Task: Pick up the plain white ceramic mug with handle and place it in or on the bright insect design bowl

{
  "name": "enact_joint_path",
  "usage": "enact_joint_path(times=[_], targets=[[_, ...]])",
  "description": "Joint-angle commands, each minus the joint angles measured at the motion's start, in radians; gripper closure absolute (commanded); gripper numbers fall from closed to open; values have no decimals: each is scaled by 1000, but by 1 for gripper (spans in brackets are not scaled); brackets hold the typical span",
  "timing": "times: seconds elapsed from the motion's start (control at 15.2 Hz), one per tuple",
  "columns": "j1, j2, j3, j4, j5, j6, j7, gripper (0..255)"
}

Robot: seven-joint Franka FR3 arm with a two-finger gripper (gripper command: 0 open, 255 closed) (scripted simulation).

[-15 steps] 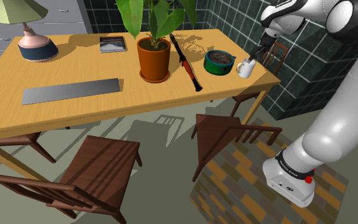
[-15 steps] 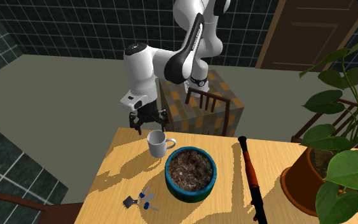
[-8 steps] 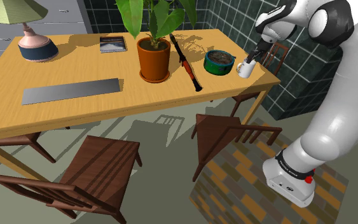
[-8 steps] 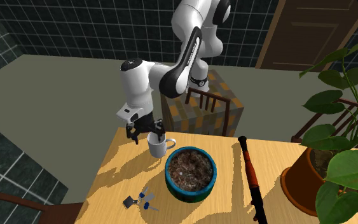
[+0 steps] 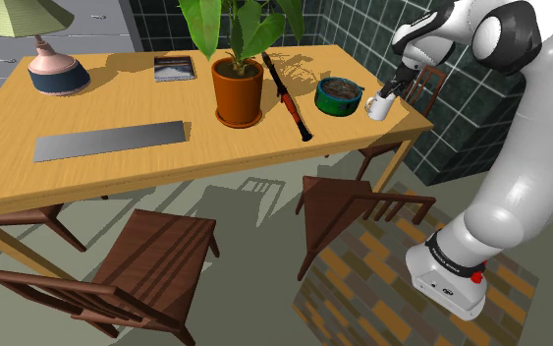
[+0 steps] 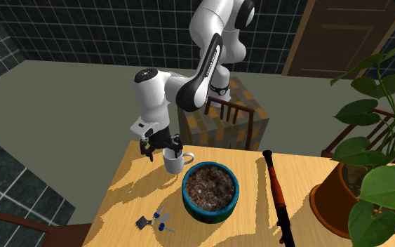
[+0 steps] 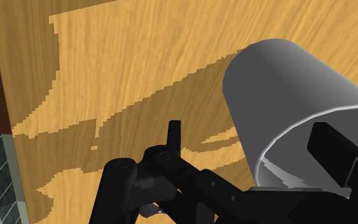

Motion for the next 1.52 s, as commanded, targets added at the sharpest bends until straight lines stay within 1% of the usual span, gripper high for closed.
enact_joint_path(times=[0.0, 0.07, 0.13, 0.73, 1.45], targets=[[0, 0, 0, 0, 0, 0, 0, 0], [0, 0, 0, 0, 0, 0, 0, 0], [0, 0, 0, 0, 0, 0, 0, 255], [0, 0, 0, 0, 0, 0, 0, 255], [21, -71, -32, 59, -71, -113, 57, 255]])
